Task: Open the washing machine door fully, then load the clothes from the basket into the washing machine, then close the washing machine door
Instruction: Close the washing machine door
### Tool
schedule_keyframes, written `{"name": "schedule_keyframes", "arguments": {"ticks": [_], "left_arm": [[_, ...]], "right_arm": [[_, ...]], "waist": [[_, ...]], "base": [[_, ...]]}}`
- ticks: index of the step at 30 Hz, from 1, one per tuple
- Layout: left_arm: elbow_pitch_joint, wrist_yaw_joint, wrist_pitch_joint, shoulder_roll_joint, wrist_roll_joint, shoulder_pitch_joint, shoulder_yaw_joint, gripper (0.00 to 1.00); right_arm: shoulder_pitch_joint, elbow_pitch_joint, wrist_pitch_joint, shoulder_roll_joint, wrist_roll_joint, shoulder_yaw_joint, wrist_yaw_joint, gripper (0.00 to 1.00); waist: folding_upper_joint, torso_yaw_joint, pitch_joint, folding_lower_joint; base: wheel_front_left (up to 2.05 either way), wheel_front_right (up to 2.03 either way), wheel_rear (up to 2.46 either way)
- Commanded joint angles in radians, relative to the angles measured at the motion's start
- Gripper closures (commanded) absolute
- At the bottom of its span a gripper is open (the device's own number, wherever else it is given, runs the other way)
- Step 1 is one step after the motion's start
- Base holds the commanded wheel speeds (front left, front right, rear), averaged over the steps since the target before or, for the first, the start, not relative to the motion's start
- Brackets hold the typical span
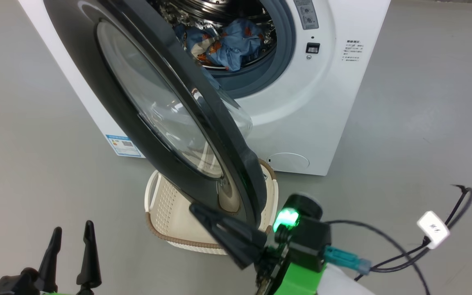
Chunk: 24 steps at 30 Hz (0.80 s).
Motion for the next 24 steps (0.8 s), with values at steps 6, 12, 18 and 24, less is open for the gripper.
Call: {"name": "schedule_keyframes", "arguments": {"ticks": [6, 12, 18, 24], "left_arm": [[-0.023, -0.003, -0.006, 0.007, -0.009, -0.023, 0.034, 0.0], [-0.021, -0.003, -0.006, 0.005, -0.011, -0.025, 0.028, 0.0], [-0.02, -0.003, -0.006, 0.004, -0.013, -0.033, 0.024, 0.0], [-0.018, -0.003, -0.006, 0.004, -0.014, -0.056, 0.012, 0.0]], "right_arm": [[0.022, 0.068, -0.005, 0.014, 0.03, 0.047, 0.002, 1.0], [0.03, 0.149, -0.005, 0.015, 0.047, 0.072, 0.002, 1.0], [0.037, 0.222, -0.005, 0.015, 0.059, 0.073, 0.002, 1.0], [0.01, 0.33, -0.005, 0.02, 0.076, 0.032, 0.002, 1.0]], "waist": [[-0.0001, 0.003, 0.005, 0.0], [-0.0001, 0.006, 0.012, 0.0], [-0.0001, 0.01, 0.025, 0.0], [-0.0001, 0.007, 0.057, 0.0]], "base": [[0.0, 0.0, 0.0], [0.0, 0.0, 0.0], [0.0, 0.0, 0.0], [0.0, 0.0, 0.0]]}}
